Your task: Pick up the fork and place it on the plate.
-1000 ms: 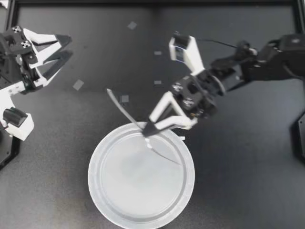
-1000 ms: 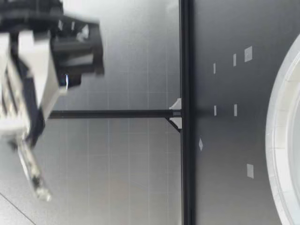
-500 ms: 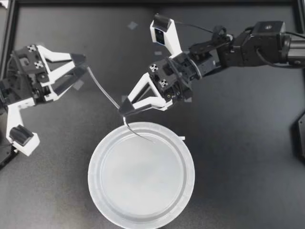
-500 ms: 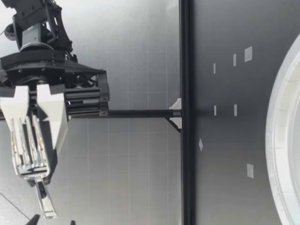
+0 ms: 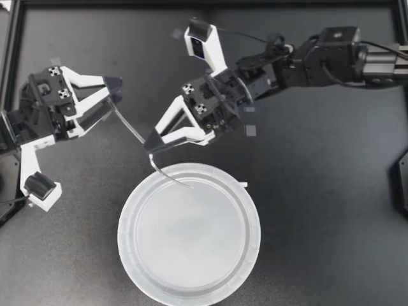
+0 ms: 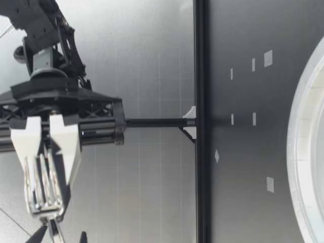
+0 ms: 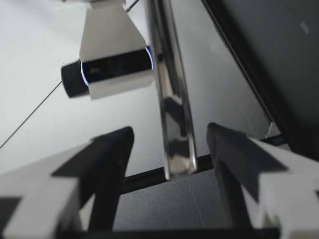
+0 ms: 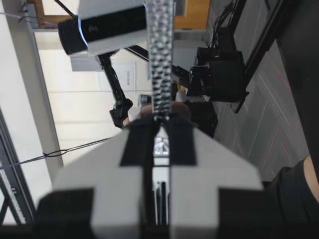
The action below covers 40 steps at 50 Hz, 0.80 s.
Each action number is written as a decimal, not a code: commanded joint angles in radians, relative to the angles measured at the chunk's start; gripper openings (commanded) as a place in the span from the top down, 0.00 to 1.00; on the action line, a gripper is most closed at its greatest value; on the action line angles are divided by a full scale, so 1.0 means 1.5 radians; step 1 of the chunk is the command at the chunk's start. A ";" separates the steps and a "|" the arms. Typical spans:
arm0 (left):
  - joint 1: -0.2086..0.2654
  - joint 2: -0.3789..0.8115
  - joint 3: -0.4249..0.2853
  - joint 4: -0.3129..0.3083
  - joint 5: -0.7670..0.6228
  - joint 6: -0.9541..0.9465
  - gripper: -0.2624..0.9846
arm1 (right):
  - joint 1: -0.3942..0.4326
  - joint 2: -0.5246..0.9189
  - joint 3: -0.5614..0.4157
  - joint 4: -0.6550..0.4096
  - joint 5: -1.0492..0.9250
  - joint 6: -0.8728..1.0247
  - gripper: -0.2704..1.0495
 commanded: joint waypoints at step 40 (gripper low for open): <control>-0.047 -0.030 0.011 0.020 0.050 -0.003 0.35 | -0.028 -0.017 -0.032 -0.037 -0.032 -0.012 0.75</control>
